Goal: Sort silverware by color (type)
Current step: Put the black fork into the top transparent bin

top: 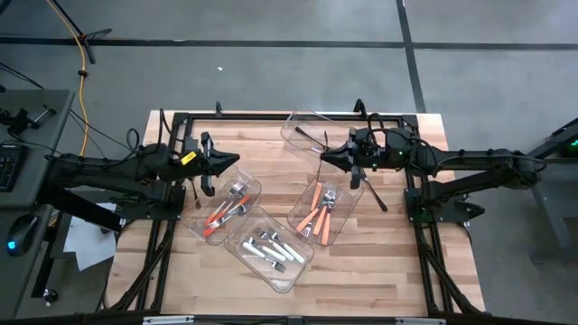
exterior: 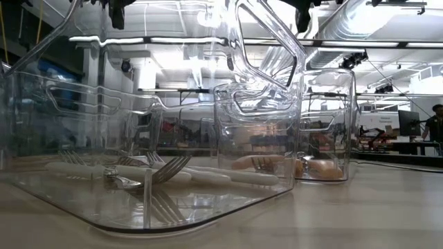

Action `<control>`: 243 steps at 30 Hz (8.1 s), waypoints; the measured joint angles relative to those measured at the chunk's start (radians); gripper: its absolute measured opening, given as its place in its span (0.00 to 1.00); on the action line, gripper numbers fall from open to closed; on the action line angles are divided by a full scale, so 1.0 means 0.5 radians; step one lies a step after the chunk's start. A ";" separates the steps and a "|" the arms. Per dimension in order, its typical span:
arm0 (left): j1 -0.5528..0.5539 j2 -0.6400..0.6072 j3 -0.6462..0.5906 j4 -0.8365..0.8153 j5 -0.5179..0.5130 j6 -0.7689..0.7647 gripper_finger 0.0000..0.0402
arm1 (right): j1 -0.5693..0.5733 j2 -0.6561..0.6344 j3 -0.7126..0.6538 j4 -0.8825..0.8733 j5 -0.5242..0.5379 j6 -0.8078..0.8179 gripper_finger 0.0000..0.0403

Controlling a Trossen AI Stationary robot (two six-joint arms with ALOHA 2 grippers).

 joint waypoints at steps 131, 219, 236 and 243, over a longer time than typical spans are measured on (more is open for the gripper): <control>0.001 0.000 0.000 0.002 -0.017 0.069 0.00 | -0.834 -0.589 -0.030 -1.327 -0.259 0.101 0.47; 0.001 -0.001 0.000 0.003 -0.016 0.053 0.00 | -0.361 -0.377 -0.101 -0.158 -0.653 -0.321 0.00; 0.000 -0.001 0.000 0.002 -0.016 0.052 0.00 | -0.361 -0.377 -0.101 -0.157 -0.653 -0.320 0.00; 0.000 0.000 0.001 0.002 -0.015 0.052 0.00 | -0.363 -0.377 -0.101 -0.156 -0.652 -0.311 0.00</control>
